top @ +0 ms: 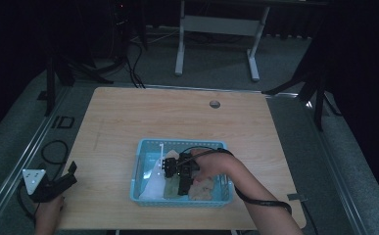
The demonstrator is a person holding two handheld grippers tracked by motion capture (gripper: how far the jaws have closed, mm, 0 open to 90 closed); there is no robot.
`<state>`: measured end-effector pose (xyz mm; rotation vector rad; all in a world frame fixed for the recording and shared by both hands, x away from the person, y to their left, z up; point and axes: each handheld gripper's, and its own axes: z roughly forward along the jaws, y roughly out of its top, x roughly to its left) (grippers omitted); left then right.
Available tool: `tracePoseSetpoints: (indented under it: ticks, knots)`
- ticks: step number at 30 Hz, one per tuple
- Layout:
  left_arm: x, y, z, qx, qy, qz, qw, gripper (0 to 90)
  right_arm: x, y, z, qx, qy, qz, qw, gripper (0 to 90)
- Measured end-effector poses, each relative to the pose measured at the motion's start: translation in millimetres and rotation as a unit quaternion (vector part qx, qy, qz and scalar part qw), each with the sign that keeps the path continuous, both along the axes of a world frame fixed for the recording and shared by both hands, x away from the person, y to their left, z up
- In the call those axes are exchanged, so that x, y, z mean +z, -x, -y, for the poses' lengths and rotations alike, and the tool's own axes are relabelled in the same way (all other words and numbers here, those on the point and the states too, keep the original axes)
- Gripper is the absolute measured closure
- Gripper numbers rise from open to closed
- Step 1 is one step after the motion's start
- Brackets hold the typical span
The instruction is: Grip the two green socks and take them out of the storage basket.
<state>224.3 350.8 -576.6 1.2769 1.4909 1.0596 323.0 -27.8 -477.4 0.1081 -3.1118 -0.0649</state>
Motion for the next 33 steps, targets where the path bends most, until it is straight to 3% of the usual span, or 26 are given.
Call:
tracePoseSetpoints:
  ticks: [11,14,16,20,22,27,29,33]
  knots:
    - [0.1,0.0,0.1,-0.002,-0.001,-0.001,1.0,0.7,-21.5,-4.3,-10.1,-0.002,0.005,0.01,0.9999,17.9]
    - [0.1,0.1,0.0,-0.002,-0.001,-0.001,1.0,0.7,-27.7,-7.8,-12.3,-0.012,0.018,0.022,0.9995,17.9]
    - [0.1,0.1,0.0,-0.002,-0.001,-0.001,1.0,0.7,-32.1,-8.4,-13.1,-0.014,0.022,0.012,0.9996,17.9]
    - [0.1,-0.1,0.0,-0.003,-0.001,-0.003,1.0,0.7,-42.5,-9.2,-15.8,-0.026,0.048,0.016,0.9984,21.8]
    - [0.1,0.0,0.1,-0.003,-0.002,-0.003,1.0,0.7,-44.8,-8.6,-16.8,-0.024,0.049,0.02,0.9983,28.2]
    - [0.2,0.0,0.2,-0.003,-0.003,-0.003,1.0,0.7,-33.8,-7.4,-16.1,-0.019,0.035,0.034,0.9986,63.6]
    - [0.1,-0.3,0.3,-0.002,-0.002,-0.004,1.0,0.7,-27.5,-7.0,-15.4,-0.014,0.03,0.034,0.9989,73.8]
    - [0.2,-0.3,0.4,-0.002,-0.003,-0.004,1.0,0.7,-12.1,-2.5,-14.6,-0.003,0.025,0.029,0.9993,80.9]
